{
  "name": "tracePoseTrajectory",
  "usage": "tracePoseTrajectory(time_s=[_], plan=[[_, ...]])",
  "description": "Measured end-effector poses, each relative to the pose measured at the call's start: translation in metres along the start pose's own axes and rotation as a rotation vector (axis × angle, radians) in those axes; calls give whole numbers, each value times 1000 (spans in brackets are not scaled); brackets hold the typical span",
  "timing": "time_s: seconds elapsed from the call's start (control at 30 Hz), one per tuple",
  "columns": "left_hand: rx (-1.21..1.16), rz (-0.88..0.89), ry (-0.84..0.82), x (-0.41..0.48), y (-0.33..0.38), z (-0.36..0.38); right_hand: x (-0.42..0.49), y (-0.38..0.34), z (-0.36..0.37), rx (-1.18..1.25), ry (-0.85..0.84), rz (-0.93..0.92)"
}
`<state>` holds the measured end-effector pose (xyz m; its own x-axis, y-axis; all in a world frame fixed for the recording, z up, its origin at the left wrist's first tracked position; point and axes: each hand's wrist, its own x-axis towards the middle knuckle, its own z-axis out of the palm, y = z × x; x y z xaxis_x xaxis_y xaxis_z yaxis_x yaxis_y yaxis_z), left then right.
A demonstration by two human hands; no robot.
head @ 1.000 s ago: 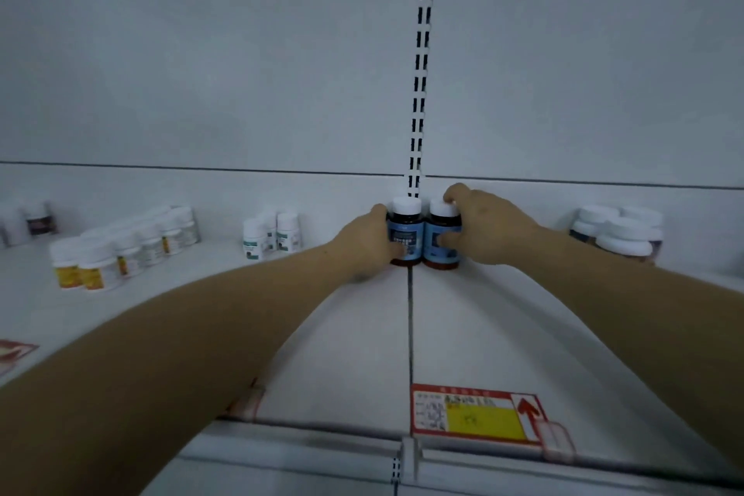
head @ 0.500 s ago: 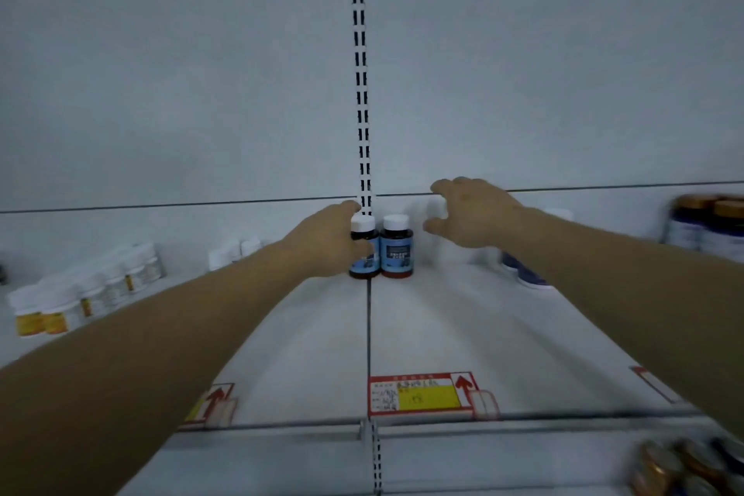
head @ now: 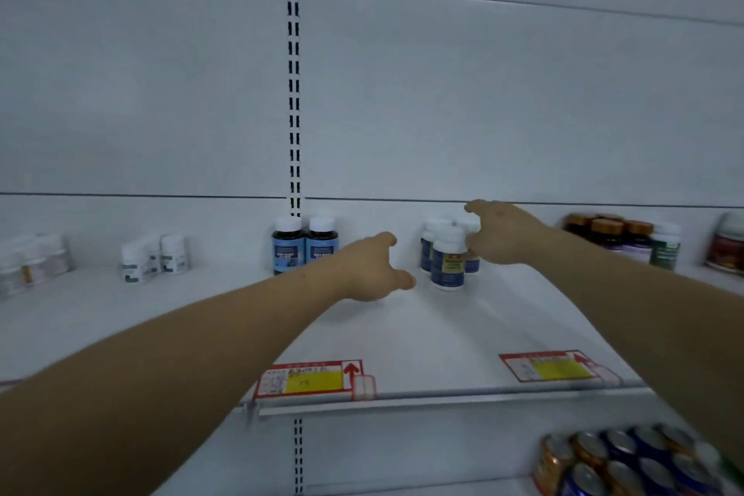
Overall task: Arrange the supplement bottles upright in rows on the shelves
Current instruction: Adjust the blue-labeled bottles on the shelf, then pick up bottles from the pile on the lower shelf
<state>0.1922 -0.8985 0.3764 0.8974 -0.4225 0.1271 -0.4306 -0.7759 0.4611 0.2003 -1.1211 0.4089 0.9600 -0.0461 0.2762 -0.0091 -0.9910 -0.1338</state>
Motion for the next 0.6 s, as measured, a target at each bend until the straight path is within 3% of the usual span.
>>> tracePoseTrajectory(time_s=[0.37,0.6], plan=[[-362,-124,82,69,56,50,50,62,36,143,-98,-229],[-319,-132,130,77,60,62,60,67,48,111,-5,-332]])
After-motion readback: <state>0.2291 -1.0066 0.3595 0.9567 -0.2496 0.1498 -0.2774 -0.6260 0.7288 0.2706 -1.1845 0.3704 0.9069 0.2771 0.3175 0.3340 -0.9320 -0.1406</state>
